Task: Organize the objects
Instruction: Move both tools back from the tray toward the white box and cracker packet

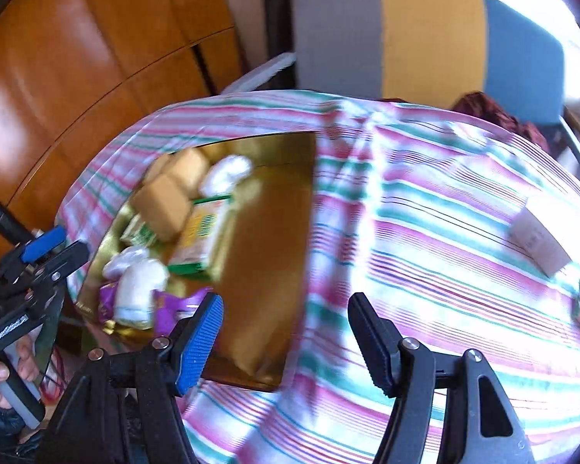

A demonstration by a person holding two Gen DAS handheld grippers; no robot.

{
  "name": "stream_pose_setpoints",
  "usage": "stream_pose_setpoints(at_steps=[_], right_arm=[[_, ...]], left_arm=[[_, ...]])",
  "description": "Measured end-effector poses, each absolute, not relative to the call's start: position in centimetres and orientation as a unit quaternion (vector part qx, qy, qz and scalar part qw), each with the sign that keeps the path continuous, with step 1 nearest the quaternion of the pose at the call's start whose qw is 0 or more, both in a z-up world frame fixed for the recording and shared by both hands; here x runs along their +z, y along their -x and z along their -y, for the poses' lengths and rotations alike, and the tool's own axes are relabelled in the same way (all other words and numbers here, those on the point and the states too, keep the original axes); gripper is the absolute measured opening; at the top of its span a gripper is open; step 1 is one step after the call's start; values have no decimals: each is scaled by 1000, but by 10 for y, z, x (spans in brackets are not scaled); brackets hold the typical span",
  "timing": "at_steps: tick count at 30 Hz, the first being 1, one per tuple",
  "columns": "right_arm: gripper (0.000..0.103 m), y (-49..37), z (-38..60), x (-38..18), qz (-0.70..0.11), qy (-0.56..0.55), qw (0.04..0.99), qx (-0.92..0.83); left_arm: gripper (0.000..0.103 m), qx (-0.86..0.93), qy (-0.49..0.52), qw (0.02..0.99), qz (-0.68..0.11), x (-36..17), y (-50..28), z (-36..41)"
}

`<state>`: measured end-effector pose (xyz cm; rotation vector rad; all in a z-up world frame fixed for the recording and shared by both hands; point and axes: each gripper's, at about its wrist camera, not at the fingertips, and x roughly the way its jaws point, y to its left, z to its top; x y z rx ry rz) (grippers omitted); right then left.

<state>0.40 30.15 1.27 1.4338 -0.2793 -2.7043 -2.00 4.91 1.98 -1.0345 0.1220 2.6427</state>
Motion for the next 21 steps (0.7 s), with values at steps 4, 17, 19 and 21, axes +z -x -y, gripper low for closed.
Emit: stream_pose_setpoints(at_steps=[4, 17, 19, 21], right_arm=[[68, -10, -336, 14, 96, -470, -10, -877], [68, -41, -487, 14, 187, -460, -178, -849], [68, -47, -512, 15, 201, -453, -207, -844], [68, -54, -534, 15, 215, -444, -232, -838]], left_arm=[[77, 918, 358, 165, -56, 23, 20, -65], [78, 904, 344, 229, -104, 36, 27, -139], [78, 901, 344, 240, -112, 37, 28, -152], [78, 897, 343, 250, -120, 37, 28, -165]])
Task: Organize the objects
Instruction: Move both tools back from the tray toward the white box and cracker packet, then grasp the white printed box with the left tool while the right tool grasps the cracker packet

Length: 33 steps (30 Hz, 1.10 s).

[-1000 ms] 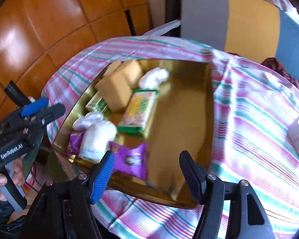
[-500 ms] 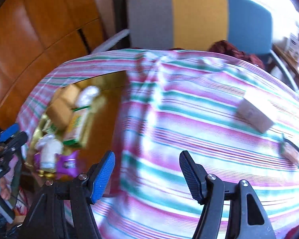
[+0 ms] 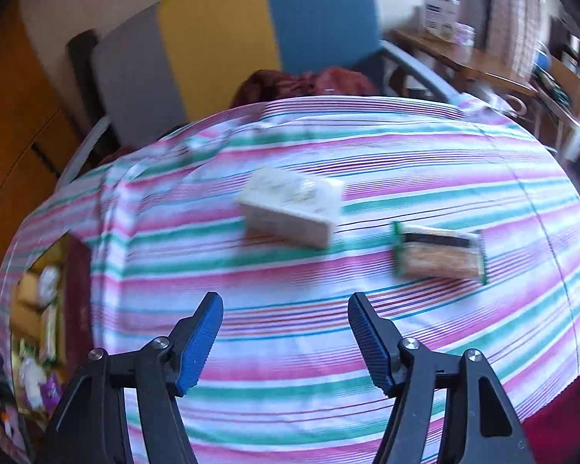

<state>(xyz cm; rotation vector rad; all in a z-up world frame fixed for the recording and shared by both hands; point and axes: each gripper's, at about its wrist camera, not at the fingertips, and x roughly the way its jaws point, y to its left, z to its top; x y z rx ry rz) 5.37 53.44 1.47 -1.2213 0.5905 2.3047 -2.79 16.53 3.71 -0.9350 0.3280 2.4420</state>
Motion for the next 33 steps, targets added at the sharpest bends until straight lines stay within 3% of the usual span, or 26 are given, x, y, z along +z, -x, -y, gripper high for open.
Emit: stream_pose_setpoints(at_steps=[16, 21, 28, 33], right_arm=[[68, -116, -631, -25, -366, 380, 347, 775], [68, -127, -640, -31, -400, 372, 352, 760], [68, -137, -645, -30, -427, 356, 353, 753], [68, -144, -651, -34, -455, 344, 349, 744]], left_arm=[[83, 854, 382, 315, -157, 19, 40, -272], [85, 842, 385, 339, -170, 16, 42, -318], [96, 821, 391, 378, -176, 12, 50, -389], [96, 784, 453, 400, -141, -4, 61, -434]])
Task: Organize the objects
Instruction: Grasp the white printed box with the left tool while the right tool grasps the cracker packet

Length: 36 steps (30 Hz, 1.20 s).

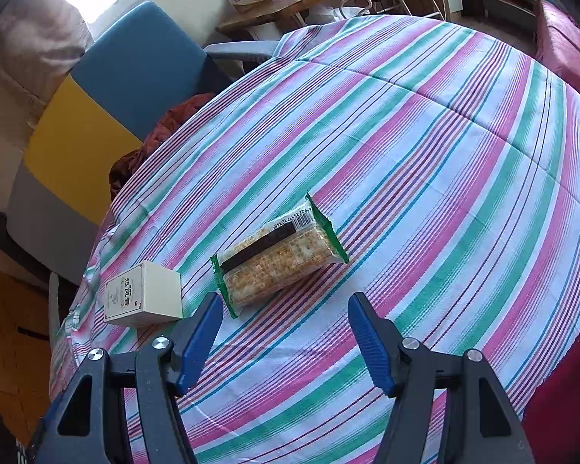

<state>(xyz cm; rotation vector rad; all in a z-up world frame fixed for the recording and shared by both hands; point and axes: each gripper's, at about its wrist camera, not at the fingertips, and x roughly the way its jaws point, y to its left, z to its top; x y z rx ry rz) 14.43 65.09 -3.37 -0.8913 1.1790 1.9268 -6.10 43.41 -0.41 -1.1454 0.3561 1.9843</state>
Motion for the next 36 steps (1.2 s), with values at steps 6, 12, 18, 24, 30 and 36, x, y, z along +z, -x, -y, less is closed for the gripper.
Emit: stream_pose_setpoints(at_steps=[6, 12, 18, 24, 30, 36], right_arm=[[68, -141, -649, -32, -458, 340, 335, 750], [68, -142, -649, -30, -467, 333, 321, 754], [68, -143, -650, -29, -476, 325, 313, 755], [68, -142, -649, -31, -476, 328, 310, 755], [68, -141, -654, -34, -481, 327, 318, 748], [68, -139, -655, -37, -480, 332, 325, 744]], left_arm=[[96, 746, 524, 406, -66, -20, 78, -487], [97, 731, 574, 368, -23, -42, 108, -533], [97, 739, 588, 328, -20, -54, 137, -552], [97, 751, 577, 313, -69, -61, 152, -577], [81, 743, 571, 329, -117, -71, 139, -577], [56, 745, 542, 367, -132, -61, 115, -544]])
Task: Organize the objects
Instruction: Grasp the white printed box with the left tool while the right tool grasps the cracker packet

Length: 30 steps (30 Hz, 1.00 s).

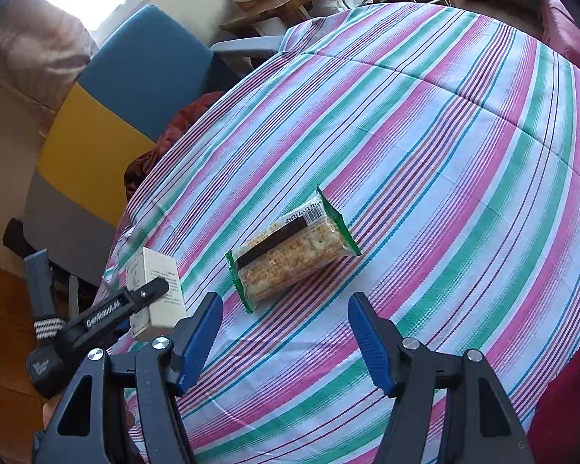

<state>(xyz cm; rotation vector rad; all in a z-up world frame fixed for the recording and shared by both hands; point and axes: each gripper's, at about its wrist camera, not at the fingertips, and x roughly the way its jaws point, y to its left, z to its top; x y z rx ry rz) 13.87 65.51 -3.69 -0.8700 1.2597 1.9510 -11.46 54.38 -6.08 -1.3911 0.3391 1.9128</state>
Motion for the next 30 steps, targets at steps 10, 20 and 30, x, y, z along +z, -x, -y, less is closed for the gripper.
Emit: stream_pose_setpoints(at_steps=[10, 20, 30], right_arm=[[68, -142, -661, -48, -496, 333, 343, 725], [72, -110, -678, -25, -408, 388, 329, 758], [73, -47, -724, -48, -346, 466, 284, 763]], left_arm=[[53, 748, 485, 410, -193, -58, 41, -459], [52, 752, 484, 412, -173, -58, 22, -421], [53, 752, 490, 413, -150, -59, 25, -415]])
